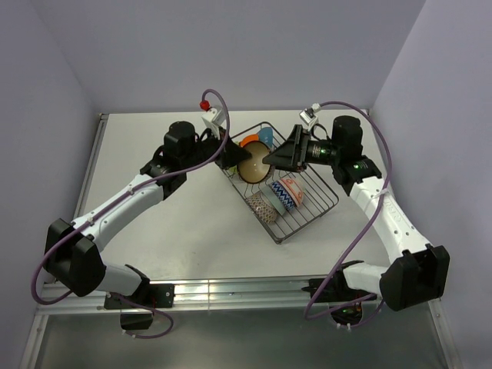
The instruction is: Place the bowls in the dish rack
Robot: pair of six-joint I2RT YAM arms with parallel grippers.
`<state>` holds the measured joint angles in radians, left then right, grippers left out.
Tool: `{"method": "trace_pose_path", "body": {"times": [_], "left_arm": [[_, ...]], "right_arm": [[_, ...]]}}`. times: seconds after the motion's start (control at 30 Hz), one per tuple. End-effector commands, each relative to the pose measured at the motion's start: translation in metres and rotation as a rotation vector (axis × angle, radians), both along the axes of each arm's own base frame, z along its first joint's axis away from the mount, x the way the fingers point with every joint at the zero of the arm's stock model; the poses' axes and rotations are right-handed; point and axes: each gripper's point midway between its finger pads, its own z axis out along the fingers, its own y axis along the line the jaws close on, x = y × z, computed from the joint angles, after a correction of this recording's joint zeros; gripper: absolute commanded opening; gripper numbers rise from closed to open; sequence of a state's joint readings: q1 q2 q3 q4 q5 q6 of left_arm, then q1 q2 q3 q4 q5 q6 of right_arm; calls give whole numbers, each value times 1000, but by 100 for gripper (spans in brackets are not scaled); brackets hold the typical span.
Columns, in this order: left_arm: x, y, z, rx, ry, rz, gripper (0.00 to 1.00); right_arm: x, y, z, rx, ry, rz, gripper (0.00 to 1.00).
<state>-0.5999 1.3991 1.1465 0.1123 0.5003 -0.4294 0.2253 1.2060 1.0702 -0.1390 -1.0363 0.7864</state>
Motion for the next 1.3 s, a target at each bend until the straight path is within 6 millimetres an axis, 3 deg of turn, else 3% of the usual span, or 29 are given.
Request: {"method": "trace_pose_path", "body": {"times": [0.0, 0.07, 0.1, 0.2, 0.47, 0.73, 1.27], "left_arm": [[-5, -5, 59, -109, -138, -28, 1], [-6, -4, 53, -96, -125, -30, 7], [-6, -3, 53, -95, -125, -32, 17], [-9, -2, 45, -78, -106, -47, 34], [-10, 1, 34, -68, -63, -69, 55], [-11, 1, 27, -50, -49, -77, 60], [-12, -2, 15, -26, -20, -102, 65]], "right_arm": [[-14, 9, 12, 21, -34, 86, 0], [-14, 9, 9, 13, -24, 95, 0], [-13, 8, 12, 14, -33, 96, 0], [-9, 3, 17, 13, -55, 79, 0], [4, -12, 21, -9, -89, 44, 0], [9, -16, 11, -33, -79, 31, 0], [35, -68, -22, -151, -82, -24, 0]]}}
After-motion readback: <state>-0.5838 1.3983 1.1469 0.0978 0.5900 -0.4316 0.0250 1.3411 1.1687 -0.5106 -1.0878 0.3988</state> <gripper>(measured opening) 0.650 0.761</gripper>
